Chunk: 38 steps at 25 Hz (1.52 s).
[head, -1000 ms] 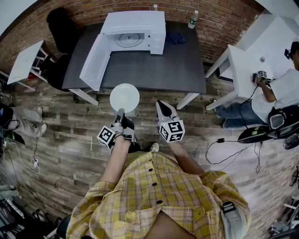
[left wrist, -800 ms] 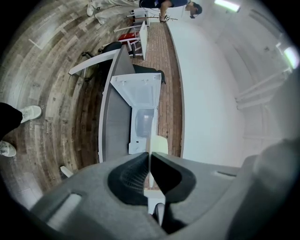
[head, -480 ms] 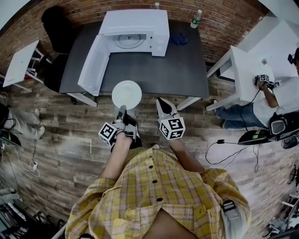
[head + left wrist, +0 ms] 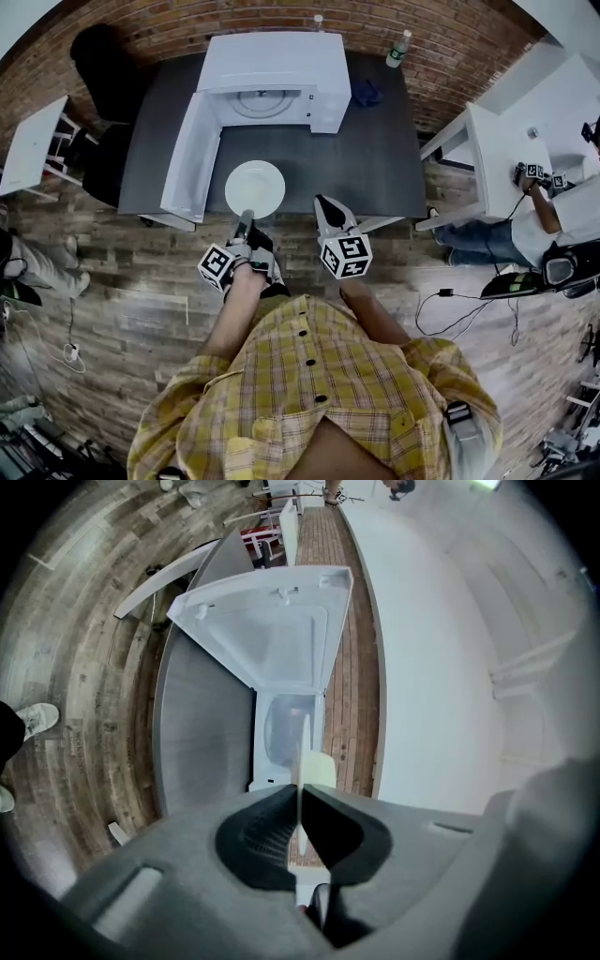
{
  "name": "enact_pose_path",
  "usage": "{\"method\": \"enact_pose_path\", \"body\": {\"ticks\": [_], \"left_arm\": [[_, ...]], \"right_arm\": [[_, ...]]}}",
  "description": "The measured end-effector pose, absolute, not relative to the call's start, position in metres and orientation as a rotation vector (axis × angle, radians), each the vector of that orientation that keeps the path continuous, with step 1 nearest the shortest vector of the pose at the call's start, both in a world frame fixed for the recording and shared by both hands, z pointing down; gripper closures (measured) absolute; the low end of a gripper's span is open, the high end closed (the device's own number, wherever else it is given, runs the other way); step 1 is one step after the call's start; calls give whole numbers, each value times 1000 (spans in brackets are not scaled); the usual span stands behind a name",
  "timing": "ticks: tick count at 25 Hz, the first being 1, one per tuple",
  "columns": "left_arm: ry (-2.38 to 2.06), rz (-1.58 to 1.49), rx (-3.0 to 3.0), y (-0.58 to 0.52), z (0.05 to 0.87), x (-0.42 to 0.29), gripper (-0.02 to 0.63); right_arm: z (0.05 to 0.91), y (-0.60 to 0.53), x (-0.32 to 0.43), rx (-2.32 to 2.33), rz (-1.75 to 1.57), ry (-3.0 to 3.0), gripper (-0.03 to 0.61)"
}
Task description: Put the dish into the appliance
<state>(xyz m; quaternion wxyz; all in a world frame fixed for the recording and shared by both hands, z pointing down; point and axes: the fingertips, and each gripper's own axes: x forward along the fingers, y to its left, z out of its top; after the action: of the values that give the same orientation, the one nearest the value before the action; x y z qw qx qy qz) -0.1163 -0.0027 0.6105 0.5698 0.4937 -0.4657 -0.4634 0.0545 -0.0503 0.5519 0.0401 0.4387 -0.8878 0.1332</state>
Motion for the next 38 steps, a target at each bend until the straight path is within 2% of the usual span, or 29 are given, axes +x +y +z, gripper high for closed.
{"method": "enact_pose_path", "body": {"ticks": [20, 38], "left_arm": [[-1025, -992, 1198, -108, 609, -176, 600], [-1064, -999, 1161, -152, 623, -182, 600]], "right_arm": [[535, -139, -12, 1479, 396, -2685, 575], [549, -171, -7, 1482, 421, -2663, 575]]}}
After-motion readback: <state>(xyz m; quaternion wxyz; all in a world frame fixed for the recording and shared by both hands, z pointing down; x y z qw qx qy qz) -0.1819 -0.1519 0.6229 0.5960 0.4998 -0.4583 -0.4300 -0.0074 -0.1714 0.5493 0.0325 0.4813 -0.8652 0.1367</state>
